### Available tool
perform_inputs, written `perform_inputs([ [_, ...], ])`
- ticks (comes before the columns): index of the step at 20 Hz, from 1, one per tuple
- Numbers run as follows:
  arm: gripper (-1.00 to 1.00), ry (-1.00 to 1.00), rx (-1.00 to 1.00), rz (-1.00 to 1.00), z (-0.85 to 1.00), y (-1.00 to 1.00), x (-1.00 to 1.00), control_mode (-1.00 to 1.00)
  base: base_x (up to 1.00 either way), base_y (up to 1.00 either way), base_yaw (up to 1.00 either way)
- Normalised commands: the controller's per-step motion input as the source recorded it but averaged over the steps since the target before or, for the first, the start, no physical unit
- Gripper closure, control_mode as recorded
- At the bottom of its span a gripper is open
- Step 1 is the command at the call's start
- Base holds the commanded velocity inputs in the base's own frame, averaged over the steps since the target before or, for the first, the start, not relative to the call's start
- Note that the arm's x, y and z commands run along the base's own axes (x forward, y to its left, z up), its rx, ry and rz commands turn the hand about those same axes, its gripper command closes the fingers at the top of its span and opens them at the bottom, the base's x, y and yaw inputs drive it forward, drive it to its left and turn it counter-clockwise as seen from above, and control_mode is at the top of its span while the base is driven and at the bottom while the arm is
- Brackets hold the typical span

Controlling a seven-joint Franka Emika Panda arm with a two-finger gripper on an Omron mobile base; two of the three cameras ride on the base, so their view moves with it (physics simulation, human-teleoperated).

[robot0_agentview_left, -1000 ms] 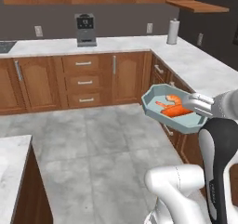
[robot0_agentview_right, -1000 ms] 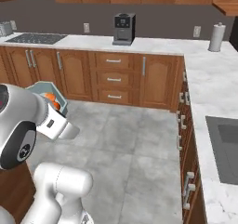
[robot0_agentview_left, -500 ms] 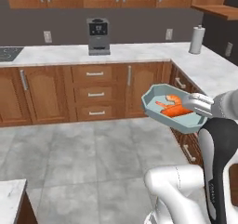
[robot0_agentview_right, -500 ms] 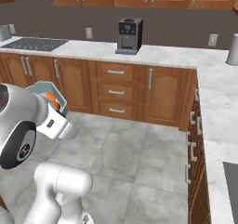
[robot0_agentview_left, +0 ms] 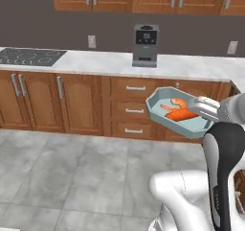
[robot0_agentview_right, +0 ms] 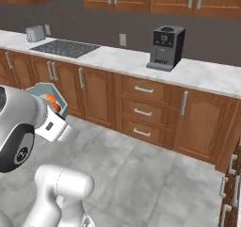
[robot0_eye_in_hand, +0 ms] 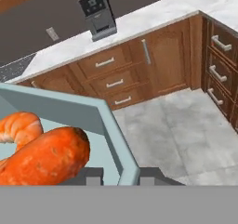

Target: Place the tupperware containing the shrimp and carrot meal in the microwave. Close the microwave door and press the start button to reheat the meal.

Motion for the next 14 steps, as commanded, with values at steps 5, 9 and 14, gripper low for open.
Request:
perform_inputs([
  [5, 1.00, 0.00, 0.00, 0.00, 0.00, 0.00, 0.00, 1.00, 1.00, 0.00, 0.65],
  [9, 1.00, 0.00, 0.00, 0.00, 0.00, 0.00, 0.00, 1.00, 1.00, 0.00, 0.64],
  [14, 1.00, 0.00, 0.00, 0.00, 0.00, 0.00, 0.00, 1.00, 1.00, 0.00, 0.61],
])
